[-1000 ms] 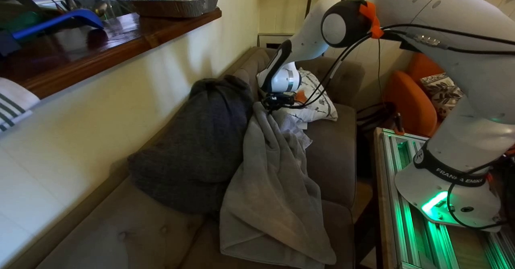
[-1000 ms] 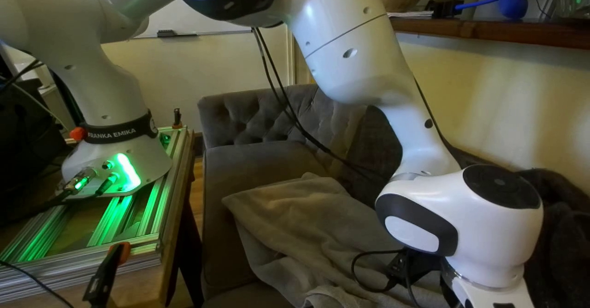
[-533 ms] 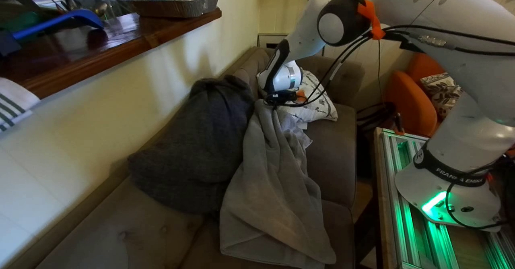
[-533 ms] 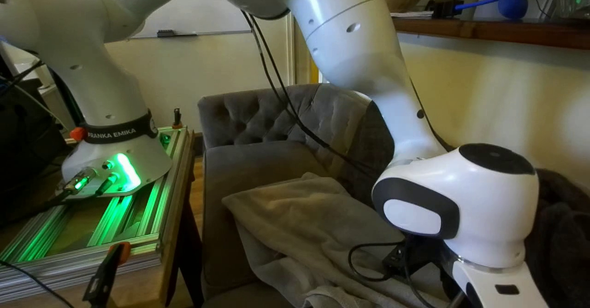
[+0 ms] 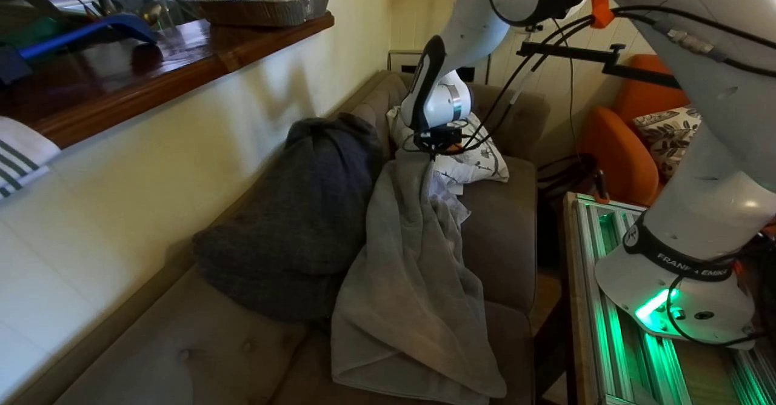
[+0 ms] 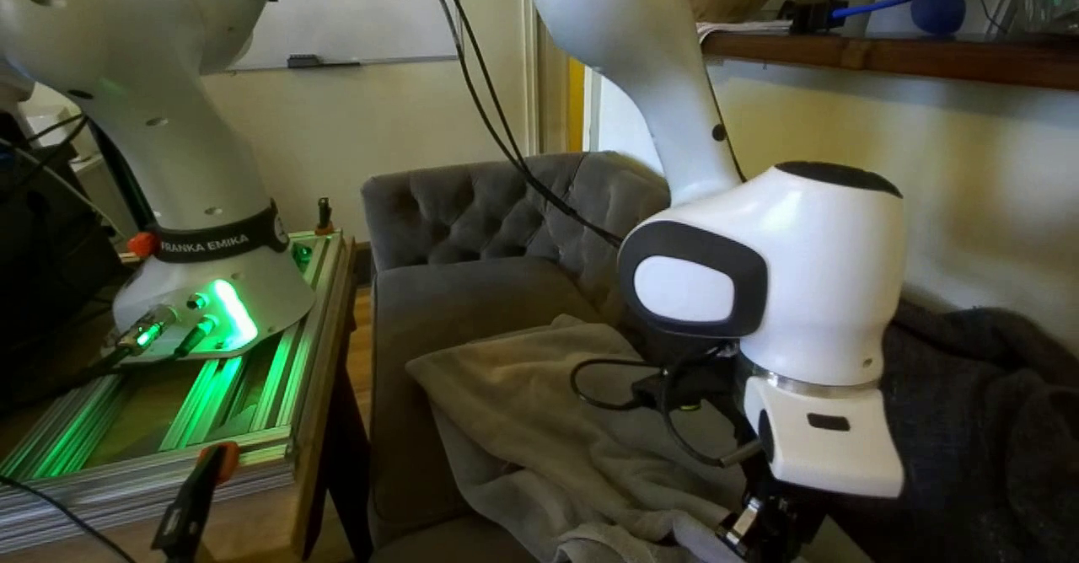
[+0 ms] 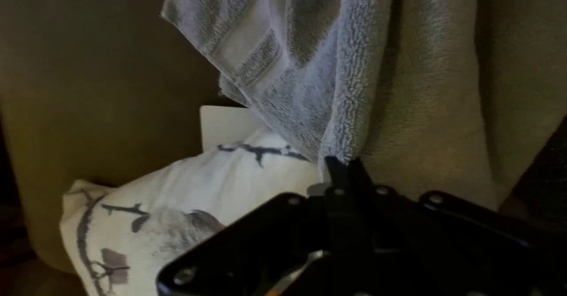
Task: Fold the grey towel from top to bottom.
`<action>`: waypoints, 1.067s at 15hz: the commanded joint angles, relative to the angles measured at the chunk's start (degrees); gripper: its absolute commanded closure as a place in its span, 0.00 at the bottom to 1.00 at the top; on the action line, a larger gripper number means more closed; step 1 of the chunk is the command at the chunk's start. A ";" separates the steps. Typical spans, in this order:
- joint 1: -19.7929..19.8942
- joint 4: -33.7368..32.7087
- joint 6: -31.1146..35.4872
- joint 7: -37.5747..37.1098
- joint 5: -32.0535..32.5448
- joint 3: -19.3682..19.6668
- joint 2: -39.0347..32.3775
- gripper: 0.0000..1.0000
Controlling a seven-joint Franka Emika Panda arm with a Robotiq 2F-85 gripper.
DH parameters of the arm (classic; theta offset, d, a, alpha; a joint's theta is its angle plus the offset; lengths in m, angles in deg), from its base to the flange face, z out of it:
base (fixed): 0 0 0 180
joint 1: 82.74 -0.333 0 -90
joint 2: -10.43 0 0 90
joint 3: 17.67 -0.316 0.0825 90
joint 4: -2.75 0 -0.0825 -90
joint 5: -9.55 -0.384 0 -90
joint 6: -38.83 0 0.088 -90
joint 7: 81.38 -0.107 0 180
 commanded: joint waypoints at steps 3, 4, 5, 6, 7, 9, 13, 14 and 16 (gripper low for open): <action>-8.01 20.25 0.73 -8.07 2.48 7.15 10.09 0.99; -8.99 22.04 0.03 -8.88 2.83 8.24 10.43 0.99; -9.37 23.39 -0.75 -9.10 3.05 8.78 10.67 0.99; -9.83 24.67 -1.68 -9.25 3.63 9.36 10.82 0.99; -10.41 25.61 -2.06 -9.67 4.08 9.96 10.70 0.99; -10.43 26.51 -3.66 -9.65 5.05 10.24 10.12 0.99; -8.68 25.37 -2.21 -10.55 4.36 8.19 7.24 0.99; -7.92 24.20 -0.55 -11.34 3.32 6.95 6.09 0.99; -9.37 22.64 1.42 -14.69 3.55 7.38 3.79 0.71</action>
